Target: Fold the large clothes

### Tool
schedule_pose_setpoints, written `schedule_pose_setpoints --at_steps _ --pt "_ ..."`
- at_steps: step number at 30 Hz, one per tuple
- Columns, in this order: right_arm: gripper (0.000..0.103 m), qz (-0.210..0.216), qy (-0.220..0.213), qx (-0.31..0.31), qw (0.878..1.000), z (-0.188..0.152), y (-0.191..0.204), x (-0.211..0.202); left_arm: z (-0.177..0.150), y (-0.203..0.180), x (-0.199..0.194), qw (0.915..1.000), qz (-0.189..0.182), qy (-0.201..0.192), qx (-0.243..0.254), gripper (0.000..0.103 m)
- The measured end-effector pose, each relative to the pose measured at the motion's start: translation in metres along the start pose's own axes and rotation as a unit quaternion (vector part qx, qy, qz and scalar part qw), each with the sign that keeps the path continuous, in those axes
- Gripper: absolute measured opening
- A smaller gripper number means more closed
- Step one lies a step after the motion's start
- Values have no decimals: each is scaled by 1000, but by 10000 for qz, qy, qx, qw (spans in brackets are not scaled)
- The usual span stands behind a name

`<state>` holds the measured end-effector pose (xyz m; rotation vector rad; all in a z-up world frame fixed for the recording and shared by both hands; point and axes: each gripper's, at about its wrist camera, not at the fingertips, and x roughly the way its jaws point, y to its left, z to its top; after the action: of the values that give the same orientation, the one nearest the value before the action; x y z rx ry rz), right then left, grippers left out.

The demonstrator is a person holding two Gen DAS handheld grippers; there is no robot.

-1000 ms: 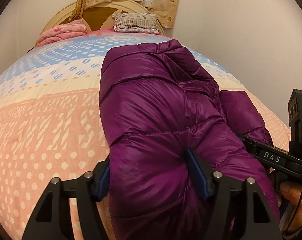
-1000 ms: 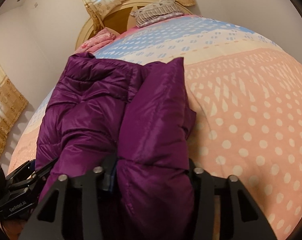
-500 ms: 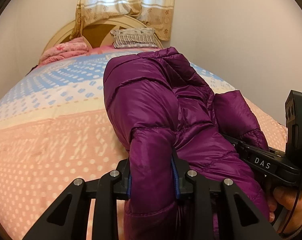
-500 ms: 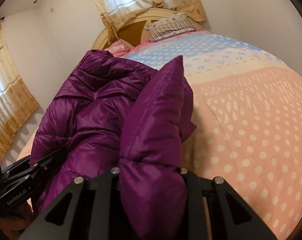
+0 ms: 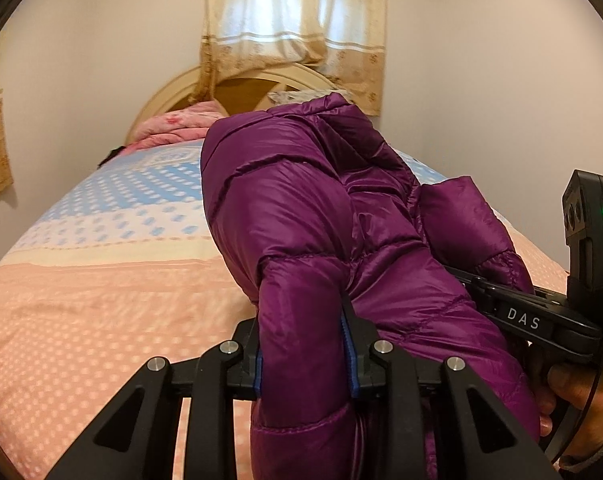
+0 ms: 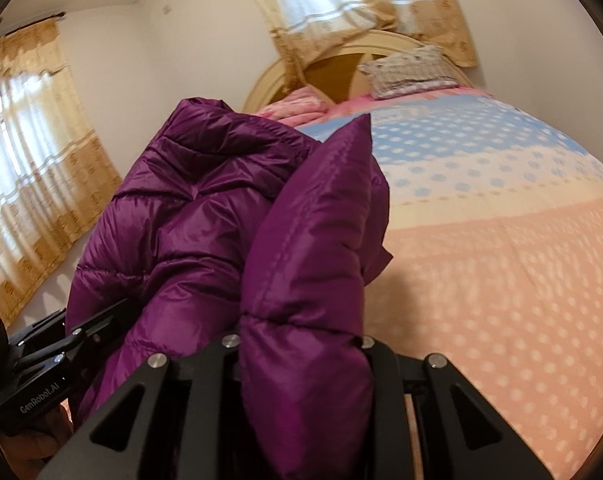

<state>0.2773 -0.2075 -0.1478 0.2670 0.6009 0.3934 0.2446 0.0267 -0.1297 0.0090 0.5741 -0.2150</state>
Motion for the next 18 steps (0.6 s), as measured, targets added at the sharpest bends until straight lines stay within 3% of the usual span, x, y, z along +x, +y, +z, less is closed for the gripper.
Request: schedule_pose_setpoints --at_steps 18 --pt "24 623 509 -560 9952 -9 75 65 -22 85 -21 9954 841 12 -466 30"
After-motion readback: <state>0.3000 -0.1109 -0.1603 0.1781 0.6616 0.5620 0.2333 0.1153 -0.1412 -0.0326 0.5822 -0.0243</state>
